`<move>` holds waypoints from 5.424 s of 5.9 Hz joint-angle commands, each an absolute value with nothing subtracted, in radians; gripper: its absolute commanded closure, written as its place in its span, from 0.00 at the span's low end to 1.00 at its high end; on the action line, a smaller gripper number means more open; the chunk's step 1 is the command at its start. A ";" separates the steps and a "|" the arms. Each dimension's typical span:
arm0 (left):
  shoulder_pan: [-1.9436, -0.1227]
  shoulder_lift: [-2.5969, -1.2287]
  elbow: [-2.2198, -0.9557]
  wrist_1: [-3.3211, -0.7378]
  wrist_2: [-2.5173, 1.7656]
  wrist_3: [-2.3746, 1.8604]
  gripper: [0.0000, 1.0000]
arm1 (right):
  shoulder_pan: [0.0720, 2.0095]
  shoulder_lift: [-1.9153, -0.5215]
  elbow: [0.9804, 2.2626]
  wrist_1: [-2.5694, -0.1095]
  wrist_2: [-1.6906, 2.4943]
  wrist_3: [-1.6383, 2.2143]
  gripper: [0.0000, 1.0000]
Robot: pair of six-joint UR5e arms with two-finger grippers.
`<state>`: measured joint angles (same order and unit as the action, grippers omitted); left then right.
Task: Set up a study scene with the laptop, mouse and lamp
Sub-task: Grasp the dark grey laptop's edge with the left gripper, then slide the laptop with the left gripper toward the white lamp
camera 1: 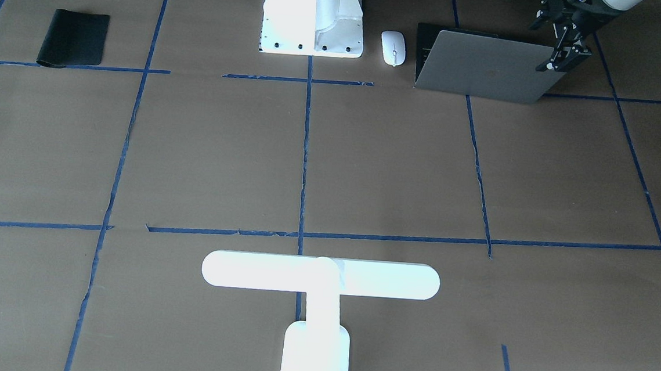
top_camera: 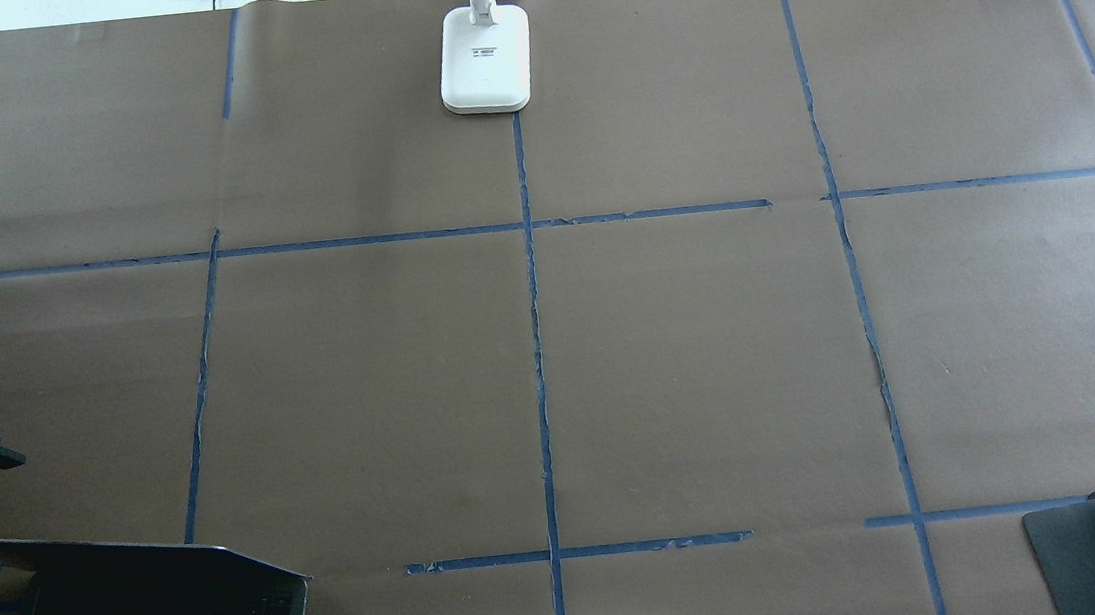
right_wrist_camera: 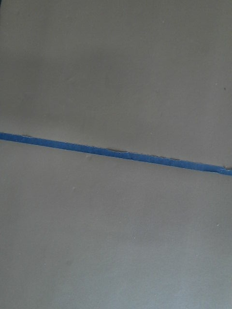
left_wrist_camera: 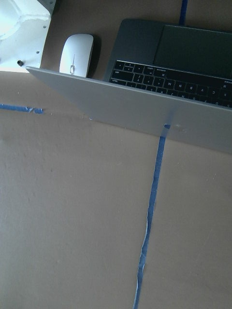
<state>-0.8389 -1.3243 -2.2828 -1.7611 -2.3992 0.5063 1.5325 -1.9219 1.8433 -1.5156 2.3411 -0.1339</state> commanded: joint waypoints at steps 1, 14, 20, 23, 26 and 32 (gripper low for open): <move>-0.807 -1.370 -2.224 -1.761 -2.396 0.506 0.26 | 1.532 -1.924 1.842 -1.516 2.341 -0.135 0.00; -0.923 -1.736 -2.042 -1.740 -2.350 0.658 0.94 | 1.532 -1.924 1.842 -1.516 2.336 -0.130 0.00; -0.960 -2.236 -1.650 -1.712 -2.298 0.646 0.91 | 1.532 -1.924 1.842 -1.516 2.336 -0.123 0.00; -0.965 -2.385 -1.479 -1.713 -2.243 0.626 0.88 | 1.532 -1.927 1.841 -1.517 2.338 -0.121 0.00; -0.997 -2.509 -1.313 -1.723 -2.241 0.578 0.83 | 1.532 -1.927 1.841 -1.517 2.336 -0.120 0.00; -1.015 -2.353 -1.462 -1.732 -2.244 0.588 0.53 | 1.532 -1.927 1.841 -1.517 2.338 -0.120 0.00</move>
<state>-1.0135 -2.4359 -1.3711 -1.7333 -2.2427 0.5886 1.5324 -1.9267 1.8412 -1.5171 2.3385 -0.1197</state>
